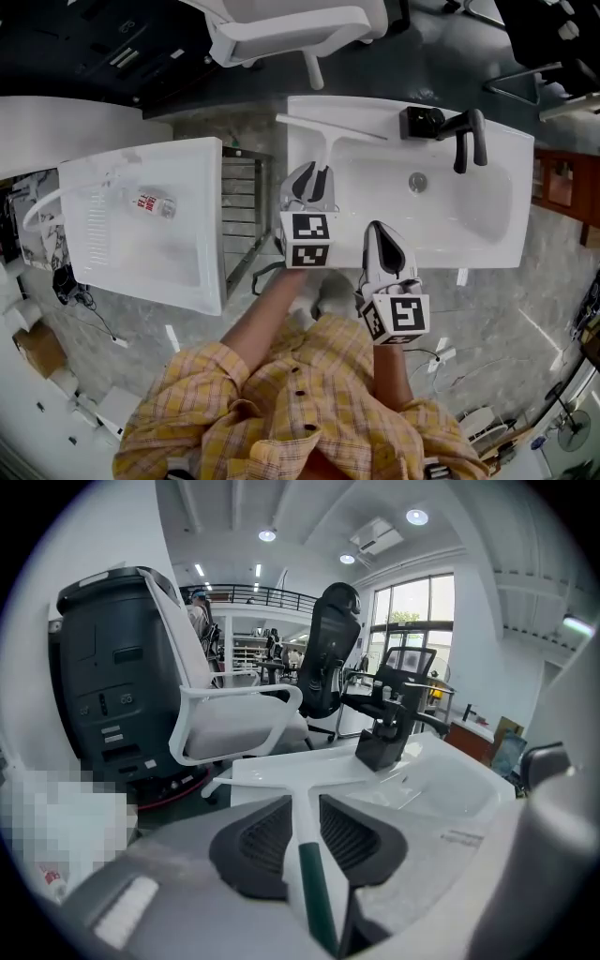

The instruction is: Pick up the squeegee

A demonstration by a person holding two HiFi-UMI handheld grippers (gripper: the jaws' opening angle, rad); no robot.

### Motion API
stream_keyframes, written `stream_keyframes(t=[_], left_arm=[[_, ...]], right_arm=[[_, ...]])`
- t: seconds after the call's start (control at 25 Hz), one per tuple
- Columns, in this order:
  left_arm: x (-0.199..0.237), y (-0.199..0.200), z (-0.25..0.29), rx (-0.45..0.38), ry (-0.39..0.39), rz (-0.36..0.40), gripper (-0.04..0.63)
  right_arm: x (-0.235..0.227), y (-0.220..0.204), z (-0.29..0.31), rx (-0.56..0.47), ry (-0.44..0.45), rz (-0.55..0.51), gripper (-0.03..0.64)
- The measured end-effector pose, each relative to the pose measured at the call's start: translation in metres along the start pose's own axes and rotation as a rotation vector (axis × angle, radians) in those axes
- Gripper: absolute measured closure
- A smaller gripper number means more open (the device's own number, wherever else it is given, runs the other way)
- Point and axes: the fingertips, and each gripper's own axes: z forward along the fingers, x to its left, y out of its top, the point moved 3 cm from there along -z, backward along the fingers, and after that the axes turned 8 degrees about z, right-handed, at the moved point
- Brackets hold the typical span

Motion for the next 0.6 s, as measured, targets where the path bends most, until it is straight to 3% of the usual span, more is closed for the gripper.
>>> stream_keyframes(t=[0.6], left_arm=[[0.001,-0.002,0.051,0.061,0.003,-0.002,0.486]], right_arm=[[-0.008,-0.008,0.013,0.037,-0.028,0.028,0.618]])
